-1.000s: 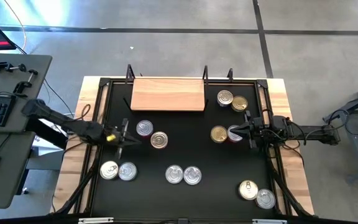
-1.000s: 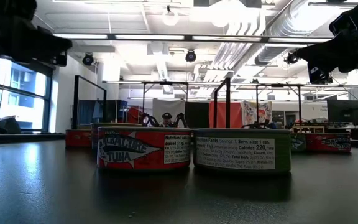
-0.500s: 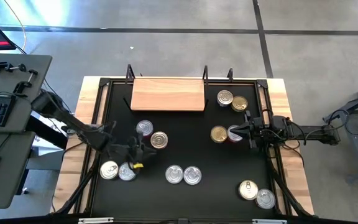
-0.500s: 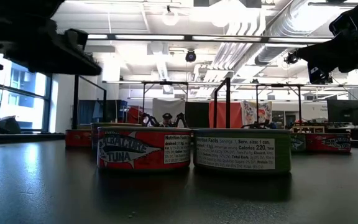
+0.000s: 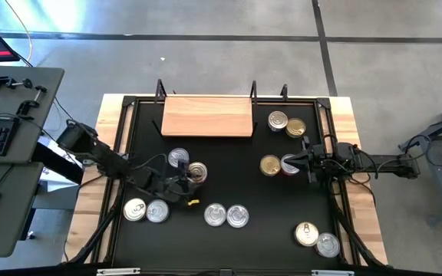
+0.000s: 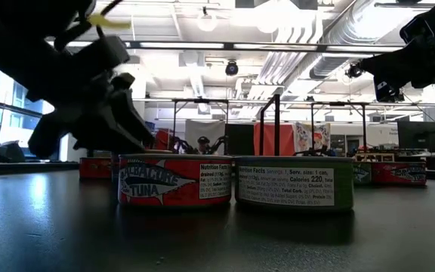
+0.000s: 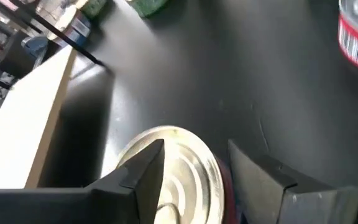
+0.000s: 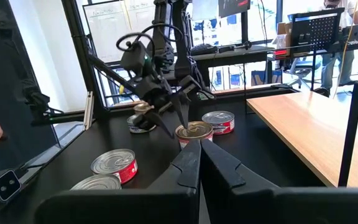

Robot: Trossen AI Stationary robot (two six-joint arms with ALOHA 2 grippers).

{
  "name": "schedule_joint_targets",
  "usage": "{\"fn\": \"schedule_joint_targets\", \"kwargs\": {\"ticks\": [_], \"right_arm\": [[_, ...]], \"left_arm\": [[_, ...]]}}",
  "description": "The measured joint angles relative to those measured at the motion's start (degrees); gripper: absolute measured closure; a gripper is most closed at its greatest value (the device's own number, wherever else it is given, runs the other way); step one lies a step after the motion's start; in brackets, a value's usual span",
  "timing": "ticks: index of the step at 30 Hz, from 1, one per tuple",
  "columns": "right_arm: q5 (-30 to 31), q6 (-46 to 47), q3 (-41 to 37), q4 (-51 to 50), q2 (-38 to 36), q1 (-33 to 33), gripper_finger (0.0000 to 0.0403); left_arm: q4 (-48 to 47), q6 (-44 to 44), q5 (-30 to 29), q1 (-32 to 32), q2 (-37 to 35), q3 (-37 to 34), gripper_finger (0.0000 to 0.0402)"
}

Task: Stack canned seafood by type on shelf
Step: Put the blue and pink tuna can on the shelf

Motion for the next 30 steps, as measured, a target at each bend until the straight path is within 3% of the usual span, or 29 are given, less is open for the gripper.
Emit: {"fn": "schedule_joint_targets", "kwargs": {"ticks": [16, 22, 30], "right_arm": [[0.00, -0.01, -0.01, 0.00, 0.00, 0.01, 0.0402], [0.00, 0.00, 0.00, 0.00, 0.00, 0.01, 0.0402], [0.00, -0.01, 0.01, 0.00, 0.00, 0.01, 0.0402]], "left_arm": [[-11.59, -2.79, -0.77, 1.06, 6.16, 8.97, 0.0395], [-18.80, -5.43, 2.72, 1.04, 5.06, 13.71, 0.0400], [-20.64, -9.32, 4.14, 1.03, 5.02, 16.71, 0.0401]]}}
